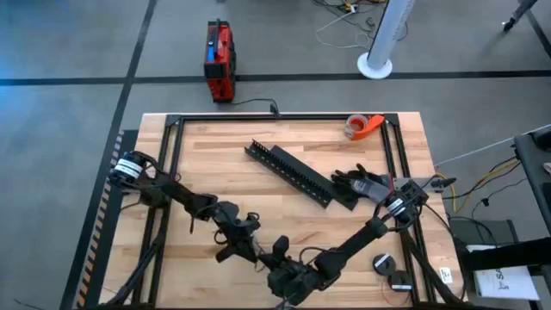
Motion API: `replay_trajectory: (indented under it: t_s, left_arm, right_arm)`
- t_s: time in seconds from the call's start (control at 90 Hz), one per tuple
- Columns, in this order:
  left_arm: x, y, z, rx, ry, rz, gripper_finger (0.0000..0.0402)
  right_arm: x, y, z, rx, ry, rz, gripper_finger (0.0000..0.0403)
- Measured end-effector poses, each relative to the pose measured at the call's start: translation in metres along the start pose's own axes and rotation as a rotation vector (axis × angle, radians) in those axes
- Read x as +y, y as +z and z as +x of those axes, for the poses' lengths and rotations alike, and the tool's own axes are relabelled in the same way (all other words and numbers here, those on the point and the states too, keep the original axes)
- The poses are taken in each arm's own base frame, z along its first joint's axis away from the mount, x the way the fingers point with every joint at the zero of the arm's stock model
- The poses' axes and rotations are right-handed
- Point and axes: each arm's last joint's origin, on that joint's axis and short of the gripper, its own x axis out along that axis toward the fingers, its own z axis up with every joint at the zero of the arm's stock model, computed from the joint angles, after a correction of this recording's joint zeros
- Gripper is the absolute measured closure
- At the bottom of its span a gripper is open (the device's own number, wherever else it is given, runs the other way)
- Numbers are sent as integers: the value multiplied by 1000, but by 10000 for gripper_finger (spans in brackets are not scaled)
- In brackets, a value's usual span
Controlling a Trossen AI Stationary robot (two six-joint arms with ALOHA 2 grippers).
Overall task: Ziptie cables
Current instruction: Wrap the zip tie around the cable bundle
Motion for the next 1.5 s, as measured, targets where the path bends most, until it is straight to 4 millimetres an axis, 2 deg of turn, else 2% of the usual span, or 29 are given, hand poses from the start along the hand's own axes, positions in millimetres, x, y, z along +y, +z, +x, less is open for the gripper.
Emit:
replay_trajectory:
  t_s: [0.333, 0.444, 0.667, 0.922, 1.178, 1.356, 1.5]
  left_arm:
    - [-15, 12, -15, -30, 37, 31, 282]
    - [-23, 17, -24, -28, 53, 38, 262]
    - [-41, 21, -46, -79, 281, 80, 268]
    - [-57, -9, -59, -200, 435, 149, 285]
    - [-54, -29, -55, -331, 436, 137, 272]
    - [-45, -36, -44, -329, 460, 135, 255]
    - [-47, -34, -45, -347, 450, 152, 256]
  right_arm:
    - [-1, 0, 0, 3, -26, 35, 403]
    - [-1, 0, 0, 4, -27, 57, 403]
    - [-5, -1, 3, 27, -110, 154, 403]
    - [-10, -6, 8, 51, -157, 278, 403]
    - [-28, -13, 26, 89, -260, 339, 403]
    - [-46, -21, 45, 123, -296, 379, 403]
    - [-59, -28, 60, 142, -267, 392, 403]
